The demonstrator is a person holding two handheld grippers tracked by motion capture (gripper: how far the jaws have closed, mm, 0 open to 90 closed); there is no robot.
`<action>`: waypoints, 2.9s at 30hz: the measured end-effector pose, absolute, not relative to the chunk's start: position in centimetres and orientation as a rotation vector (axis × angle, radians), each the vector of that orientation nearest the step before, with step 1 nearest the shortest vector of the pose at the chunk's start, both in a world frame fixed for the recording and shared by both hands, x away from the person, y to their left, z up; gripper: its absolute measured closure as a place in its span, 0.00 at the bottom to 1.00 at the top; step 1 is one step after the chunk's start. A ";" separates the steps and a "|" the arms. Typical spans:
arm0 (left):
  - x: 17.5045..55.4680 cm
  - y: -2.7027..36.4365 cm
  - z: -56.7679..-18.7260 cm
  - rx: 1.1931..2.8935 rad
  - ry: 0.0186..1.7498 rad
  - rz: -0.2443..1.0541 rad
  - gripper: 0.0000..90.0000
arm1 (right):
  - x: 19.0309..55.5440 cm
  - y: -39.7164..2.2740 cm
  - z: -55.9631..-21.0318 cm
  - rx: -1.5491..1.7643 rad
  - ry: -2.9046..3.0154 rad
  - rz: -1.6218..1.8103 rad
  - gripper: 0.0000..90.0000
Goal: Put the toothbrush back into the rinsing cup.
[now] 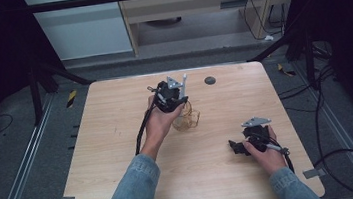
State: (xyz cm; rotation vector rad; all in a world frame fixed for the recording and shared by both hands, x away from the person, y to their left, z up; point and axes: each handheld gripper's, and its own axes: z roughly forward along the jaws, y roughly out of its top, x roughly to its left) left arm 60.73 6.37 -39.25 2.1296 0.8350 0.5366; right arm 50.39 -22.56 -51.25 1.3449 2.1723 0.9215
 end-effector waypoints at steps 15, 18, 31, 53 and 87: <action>61.3 6.0 -39.8 2.072 0.859 0.517 0.75 | 50.4 -22.5 -51.3 1.347 2.172 0.922 0.00; 61.4 5.8 -40.0 2.061 0.864 0.518 0.75 | 50.4 -22.5 -51.3 1.347 2.172 0.922 0.00; 61.7 5.5 -40.1 2.047 0.886 0.521 0.75 | 50.4 -22.5 -51.2 1.349 2.173 0.924 0.00; 62.2 5.6 -40.2 2.033 0.956 0.529 0.75 | 50.4 -22.5 -51.2 1.350 2.173 0.923 0.00; 62.2 5.8 -39.9 2.011 0.964 0.557 0.68 | 50.4 -22.5 -51.2 1.350 2.173 0.923 0.00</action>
